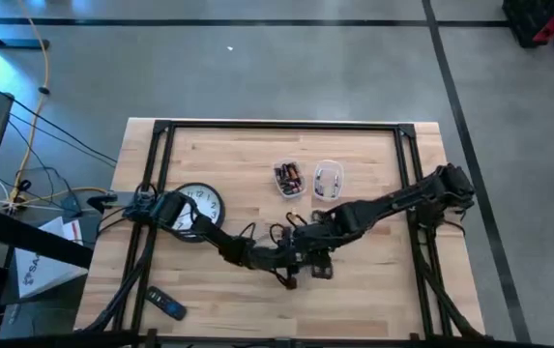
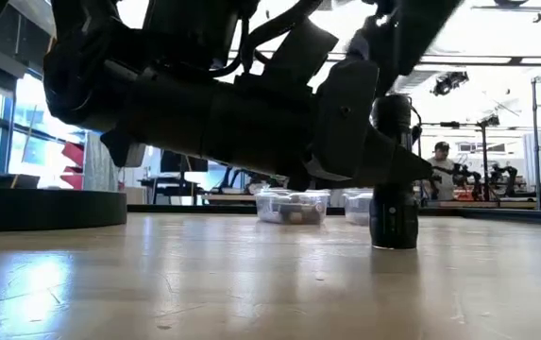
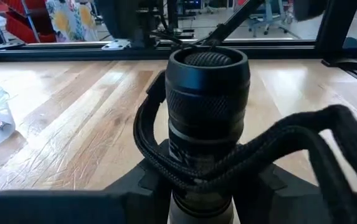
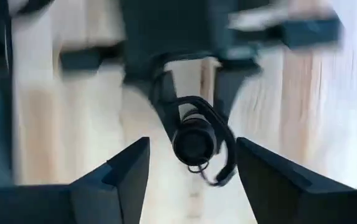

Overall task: Insert battery
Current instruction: Close the lid of the black flashlight

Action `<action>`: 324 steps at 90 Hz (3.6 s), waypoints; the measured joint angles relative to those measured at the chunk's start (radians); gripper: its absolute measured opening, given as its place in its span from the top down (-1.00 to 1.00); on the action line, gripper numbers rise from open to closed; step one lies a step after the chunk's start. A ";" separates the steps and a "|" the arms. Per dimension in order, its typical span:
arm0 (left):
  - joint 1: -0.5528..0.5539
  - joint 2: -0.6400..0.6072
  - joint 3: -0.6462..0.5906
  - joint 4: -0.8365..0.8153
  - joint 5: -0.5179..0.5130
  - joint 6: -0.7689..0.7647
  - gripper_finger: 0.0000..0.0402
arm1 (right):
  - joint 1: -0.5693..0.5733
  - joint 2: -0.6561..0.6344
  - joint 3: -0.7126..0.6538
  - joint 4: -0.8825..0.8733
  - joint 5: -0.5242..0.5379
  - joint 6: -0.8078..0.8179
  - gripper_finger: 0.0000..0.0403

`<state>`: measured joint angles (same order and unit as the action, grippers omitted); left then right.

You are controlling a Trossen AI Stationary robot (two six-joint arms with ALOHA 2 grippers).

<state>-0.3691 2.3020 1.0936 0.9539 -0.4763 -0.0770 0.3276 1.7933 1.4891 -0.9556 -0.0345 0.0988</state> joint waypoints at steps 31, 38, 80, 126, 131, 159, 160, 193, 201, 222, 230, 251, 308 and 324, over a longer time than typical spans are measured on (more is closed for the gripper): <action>0.002 0.000 0.000 -0.001 0.003 0.001 0.48 | 0.002 0.042 0.001 0.013 -0.001 -0.408 0.09; 0.002 0.000 0.000 -0.005 0.003 0.001 0.48 | 0.005 0.059 0.001 0.010 -0.001 -0.420 0.21; 0.002 0.000 0.000 -0.005 0.003 -0.001 0.48 | 0.007 0.059 0.003 0.011 0.003 -0.113 0.69; 0.001 -0.001 0.000 -0.003 0.003 0.003 0.48 | 0.008 0.059 0.002 0.017 0.045 1.147 0.59; 0.001 -0.002 0.000 0.000 0.003 0.002 0.48 | 0.010 0.059 0.002 0.023 0.052 1.176 0.59; 0.002 -0.001 0.000 -0.005 0.012 -0.001 0.48 | 0.002 0.054 0.002 -0.004 0.045 1.044 0.49; 0.002 -0.001 0.000 -0.005 0.012 -0.001 0.48 | 0.001 0.054 0.002 -0.004 0.045 1.036 0.47; 0.003 0.000 0.000 -0.002 0.019 0.000 0.48 | -0.015 0.032 0.002 -0.015 0.021 0.178 -0.01; 0.003 0.000 0.000 -0.002 0.019 0.000 0.48 | 0.006 0.033 0.000 -0.032 0.010 -0.083 0.01; 0.004 0.000 0.000 -0.002 0.019 0.002 0.48 | 0.034 0.038 0.000 0.007 0.017 -0.367 0.22; 0.004 0.000 0.000 -0.002 0.018 0.003 0.48 | 0.035 0.038 0.000 0.017 0.019 -0.357 0.34; 0.004 0.000 0.000 -0.002 0.019 0.002 0.48 | 0.033 0.040 0.002 0.017 0.022 -0.351 0.68; 0.004 0.000 0.000 0.000 0.020 -0.002 0.48 | 0.033 0.058 0.004 0.059 0.098 0.487 0.90; 0.004 0.000 0.000 -0.001 0.023 0.000 0.48 | 0.041 0.011 -0.001 0.131 0.107 0.556 0.90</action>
<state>-0.3649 2.3020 1.0935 0.9533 -0.4538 -0.0772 0.3691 1.8039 1.4879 -0.8247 0.0726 0.6544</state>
